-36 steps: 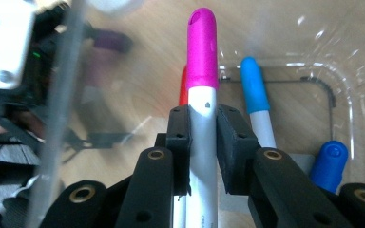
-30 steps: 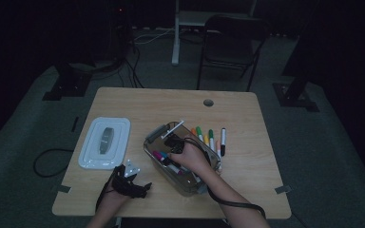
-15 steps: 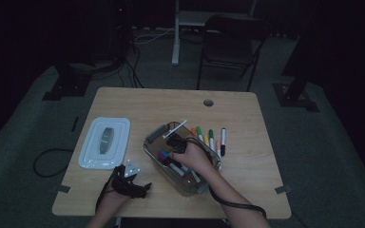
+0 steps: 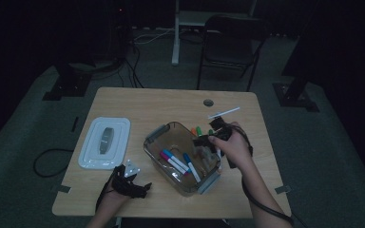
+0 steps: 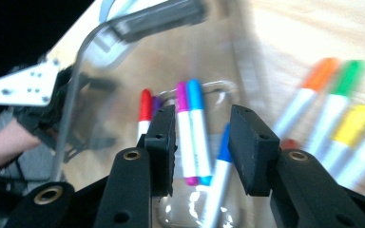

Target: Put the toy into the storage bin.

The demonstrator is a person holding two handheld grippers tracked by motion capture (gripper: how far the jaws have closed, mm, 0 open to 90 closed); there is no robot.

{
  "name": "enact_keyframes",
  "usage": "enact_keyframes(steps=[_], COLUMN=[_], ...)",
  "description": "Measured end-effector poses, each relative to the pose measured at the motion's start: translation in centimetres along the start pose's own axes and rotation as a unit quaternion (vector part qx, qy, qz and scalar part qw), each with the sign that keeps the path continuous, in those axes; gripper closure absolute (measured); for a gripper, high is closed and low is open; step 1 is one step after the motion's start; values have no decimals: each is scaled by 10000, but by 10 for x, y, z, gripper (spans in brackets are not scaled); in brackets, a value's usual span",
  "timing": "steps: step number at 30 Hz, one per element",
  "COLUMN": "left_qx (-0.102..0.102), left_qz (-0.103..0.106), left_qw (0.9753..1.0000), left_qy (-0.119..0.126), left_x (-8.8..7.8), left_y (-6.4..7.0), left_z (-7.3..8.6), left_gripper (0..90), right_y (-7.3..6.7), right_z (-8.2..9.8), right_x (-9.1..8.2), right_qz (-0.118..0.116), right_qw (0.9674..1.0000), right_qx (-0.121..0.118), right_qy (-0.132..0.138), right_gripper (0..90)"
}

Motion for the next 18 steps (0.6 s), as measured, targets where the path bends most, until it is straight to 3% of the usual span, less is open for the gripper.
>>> enact_keyframes(steps=[5, 9, 14, 18], left_qx=[-1, -1, 0, -1], left_qz=[-1, 5, 9, 5], left_qw=[10000, 10000, 10000, 10000], left_qy=[3, -5, -8, -8], left_x=[0, 0, 0, 0], left_y=[0, 0, 0, 0], left_z=[0, 0, 0, 0], left_gripper=[7, 7, 7, 7], right_y=[40, 76, 121, 147], right_z=[7, 19, 40, 49], right_x=[-20, -18, 3, 21], right_qz=[245, 431, 965, 1353], right_qw=[9984, 9946, 9856, 9767], right_qx=[465, 903, 1380, 1658], right_qy=[222, 280, 179, 179], right_gripper=[607, 594, 604, 624])
Point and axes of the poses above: each handheld gripper's, and its own axes: x roughly forward along the jaws, z roughly out of its underside, y roughly to its right, the point moved 9 cm from there along x, roughly forward along the jaws, and after that the axes turned 2 degrees about x, right-handed, at the moved point
